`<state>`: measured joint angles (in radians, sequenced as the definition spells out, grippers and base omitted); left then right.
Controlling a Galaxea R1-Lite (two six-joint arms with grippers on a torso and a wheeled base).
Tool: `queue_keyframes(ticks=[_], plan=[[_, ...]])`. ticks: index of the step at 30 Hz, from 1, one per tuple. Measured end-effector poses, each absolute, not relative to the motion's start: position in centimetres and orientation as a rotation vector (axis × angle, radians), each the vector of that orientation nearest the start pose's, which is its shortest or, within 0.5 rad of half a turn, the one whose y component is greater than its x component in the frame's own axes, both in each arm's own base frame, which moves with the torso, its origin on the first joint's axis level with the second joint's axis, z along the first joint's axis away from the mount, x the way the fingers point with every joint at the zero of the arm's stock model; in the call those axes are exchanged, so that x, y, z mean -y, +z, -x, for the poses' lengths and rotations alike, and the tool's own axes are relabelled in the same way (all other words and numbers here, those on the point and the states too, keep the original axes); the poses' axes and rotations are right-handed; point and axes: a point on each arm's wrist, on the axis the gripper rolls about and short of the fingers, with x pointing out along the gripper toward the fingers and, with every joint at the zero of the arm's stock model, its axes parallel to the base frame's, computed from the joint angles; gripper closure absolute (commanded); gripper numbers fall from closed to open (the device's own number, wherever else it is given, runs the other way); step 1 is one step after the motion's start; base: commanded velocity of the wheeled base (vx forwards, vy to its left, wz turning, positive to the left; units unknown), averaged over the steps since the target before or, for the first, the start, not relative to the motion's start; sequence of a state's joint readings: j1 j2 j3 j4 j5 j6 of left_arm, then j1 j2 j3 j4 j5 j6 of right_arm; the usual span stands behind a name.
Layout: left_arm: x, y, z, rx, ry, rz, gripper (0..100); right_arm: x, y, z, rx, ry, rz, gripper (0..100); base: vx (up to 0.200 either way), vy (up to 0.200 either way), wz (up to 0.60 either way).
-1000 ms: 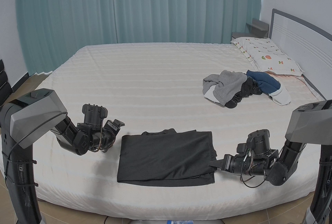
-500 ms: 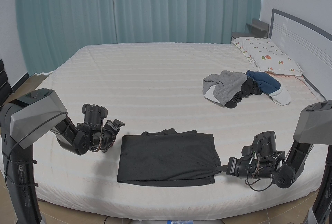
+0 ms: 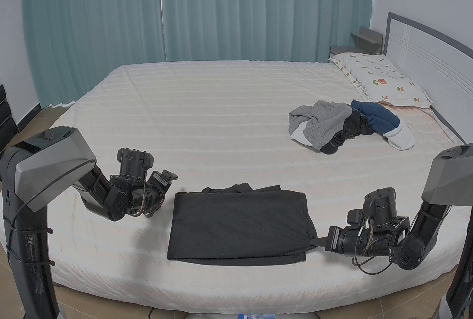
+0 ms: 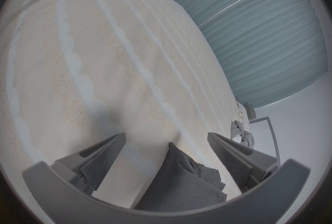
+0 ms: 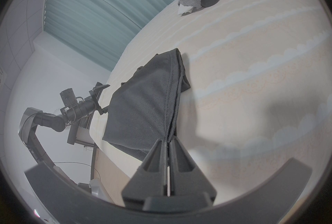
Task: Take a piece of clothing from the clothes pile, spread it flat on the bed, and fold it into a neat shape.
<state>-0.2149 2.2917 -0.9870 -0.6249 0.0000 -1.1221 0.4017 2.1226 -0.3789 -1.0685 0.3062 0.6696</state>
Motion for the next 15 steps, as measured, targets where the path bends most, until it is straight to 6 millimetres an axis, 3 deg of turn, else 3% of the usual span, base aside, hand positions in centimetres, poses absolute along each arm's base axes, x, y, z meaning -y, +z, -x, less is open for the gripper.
queue_keyframes(ticks=[8, 15], plan=[[8.4, 1.2, -38.7, -0.714, 0.194, 0.999, 0, -11.5, 0.7, -25.8, -0.887, 0.416, -0.585, 0, 0.000, 0.000, 0.00], [8.5, 1.2, -38.7, -0.714, 0.193, 0.999, 0, -11.5, 1.8, -28.3, -0.800, 0.416, -0.626, 0, 0.000, 0.000, 0.00]])
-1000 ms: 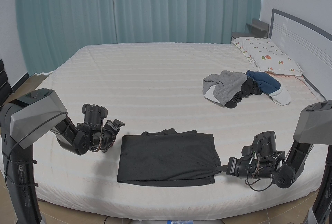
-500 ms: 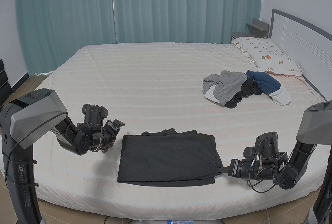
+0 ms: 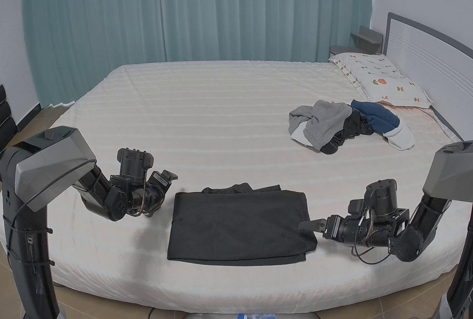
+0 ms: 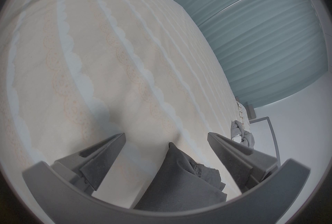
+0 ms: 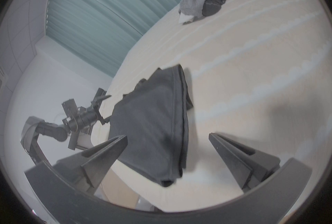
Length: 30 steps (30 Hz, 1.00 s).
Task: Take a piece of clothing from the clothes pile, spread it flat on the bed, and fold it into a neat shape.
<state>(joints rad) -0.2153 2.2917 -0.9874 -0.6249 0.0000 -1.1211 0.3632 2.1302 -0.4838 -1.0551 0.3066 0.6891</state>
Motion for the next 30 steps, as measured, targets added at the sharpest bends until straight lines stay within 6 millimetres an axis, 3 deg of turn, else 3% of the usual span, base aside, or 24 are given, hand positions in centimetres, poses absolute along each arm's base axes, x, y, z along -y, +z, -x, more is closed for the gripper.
queue_keyframes(ticks=[3, 5, 6, 11, 12, 17, 18, 30], plan=[[8.5, 1.2, -38.7, -0.714, 0.192, 0.999, 0, -11.8, 2.1, -30.5, -0.755, 0.405, -0.684, 0, 0.000, 0.000, 0.00], [8.5, 1.2, -38.7, -0.714, 0.193, 0.999, 0, -11.8, 2.0, -30.9, -0.750, 0.402, -0.695, 0, 0.000, 0.000, 0.00], [8.5, 1.2, -38.7, -0.714, 0.192, 0.999, 0, -12.0, 1.6, -32.3, -0.736, 0.385, -0.726, 0, 0.000, 0.000, 0.00], [8.5, 1.2, -38.7, -0.713, 0.193, 0.998, 0, -12.4, 0.3, -34.5, -0.710, 0.326, -0.770, 0, 0.000, 0.000, 0.00], [8.5, 1.2, -38.7, -0.713, 0.193, 0.997, 0, -12.6, -0.3, -35.8, -0.683, 0.290, -0.787, 0, 0.000, 0.000, 0.00], [8.6, 1.2, -38.7, -0.714, 0.190, 0.995, 0, -12.9, -1.6, -37.3, -0.656, 0.258, -0.800, 0, 0.000, 0.000, 0.00], [8.7, 1.2, -38.7, -0.716, 0.189, 0.995, 0, -13.0, -1.8, -37.4, -0.655, 0.257, -0.801, 100, 0.000, 0.000, 0.00], [9.1, 1.2, -38.1, -0.722, 0.163, 0.966, 0, -13.3, -2.2, -37.8, -0.613, 0.263, -0.807, 100, 0.000, 0.000, 0.00]])
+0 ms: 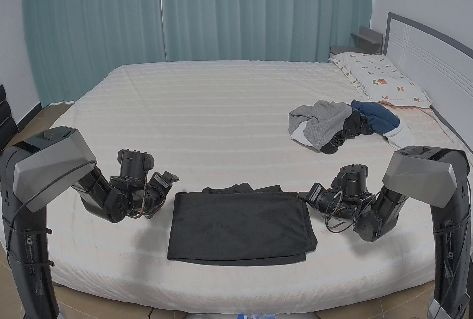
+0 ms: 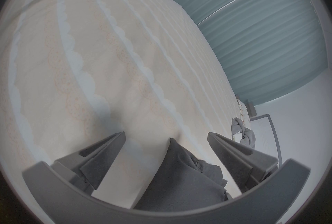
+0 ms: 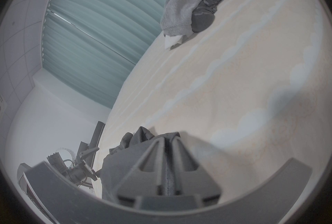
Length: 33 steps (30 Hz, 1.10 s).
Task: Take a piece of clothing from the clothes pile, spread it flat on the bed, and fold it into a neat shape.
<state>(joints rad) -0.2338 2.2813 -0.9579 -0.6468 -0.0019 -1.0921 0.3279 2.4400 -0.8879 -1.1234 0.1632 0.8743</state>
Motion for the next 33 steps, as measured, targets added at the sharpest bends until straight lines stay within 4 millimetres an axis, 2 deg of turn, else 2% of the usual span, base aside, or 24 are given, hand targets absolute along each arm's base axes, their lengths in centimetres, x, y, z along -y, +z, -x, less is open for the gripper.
queue_keyframes(ticks=[14, 15, 33], plan=[[11.3, 0.9, -36.3, -0.715, 0.053, 0.889, 0, -13.1, -2.1, -37.9, -0.601, 0.243, -0.821, 100, 0.000, 0.000, 0.00], [11.3, 0.9, -36.3, -0.715, 0.053, 0.889, 100, -13.1, -2.1, -37.9, -0.601, 0.243, -0.821, 100, 0.000, 0.000, 0.00], [11.3, 0.6, -37.1, -0.689, 0.077, 0.889, 100, -12.9, -1.8, -37.9, -0.568, 0.247, -0.824, 100, 0.000, 0.000, 0.00]])
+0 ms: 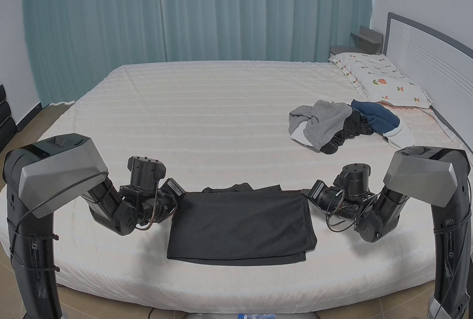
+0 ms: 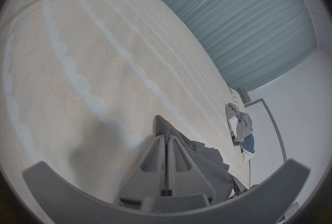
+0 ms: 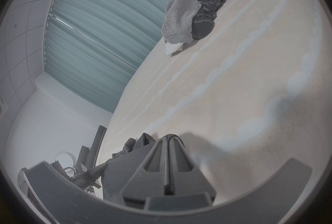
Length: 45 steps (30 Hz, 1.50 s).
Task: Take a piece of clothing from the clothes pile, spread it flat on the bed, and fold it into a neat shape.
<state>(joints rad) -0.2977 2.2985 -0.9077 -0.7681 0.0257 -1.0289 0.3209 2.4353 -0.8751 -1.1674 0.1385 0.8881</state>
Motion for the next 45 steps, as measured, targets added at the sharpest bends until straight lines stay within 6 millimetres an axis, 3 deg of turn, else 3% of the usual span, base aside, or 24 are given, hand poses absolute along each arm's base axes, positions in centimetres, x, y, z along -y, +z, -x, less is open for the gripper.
queue_keyframes(ticks=[16, 17, 21, 22, 31, 45], plan=[[11.2, 0.4, -37.1, -0.683, 0.101, 0.889, 100, -12.9, -1.6, -38.0, -0.523, 0.248, -0.826, 100, 0.000, 0.000, 0.00], [11.2, 0.4, -37.1, -0.684, 0.100, 0.889, 100, -12.9, -1.6, -38.0, -0.524, 0.248, -0.825, 0, 0.000, 0.000, 0.00], [11.2, 0.3, -37.0, -0.688, 0.100, 0.889, 100, -13.0, -1.7, -37.9, -0.528, 0.248, -0.823, 0, 0.000, 0.000, 0.00], [11.2, 0.3, -36.9, -0.690, 0.099, 0.889, 0, -13.0, -1.7, -37.9, -0.524, 0.251, -0.822, 0, 0.000, 0.000, 0.00], [11.2, 0.3, -36.8, -0.693, 0.098, 0.890, 0, -12.5, -1.4, -36.6, -0.530, 0.271, -0.814, 0, 0.000, 0.000, 0.00], [9.0, 0.8, -37.4, -0.662, 0.145, 0.937, 0, -10.6, 0.0, -26.6, -0.827, 0.482, -0.678, 0, 0.000, 0.000, 0.00]])
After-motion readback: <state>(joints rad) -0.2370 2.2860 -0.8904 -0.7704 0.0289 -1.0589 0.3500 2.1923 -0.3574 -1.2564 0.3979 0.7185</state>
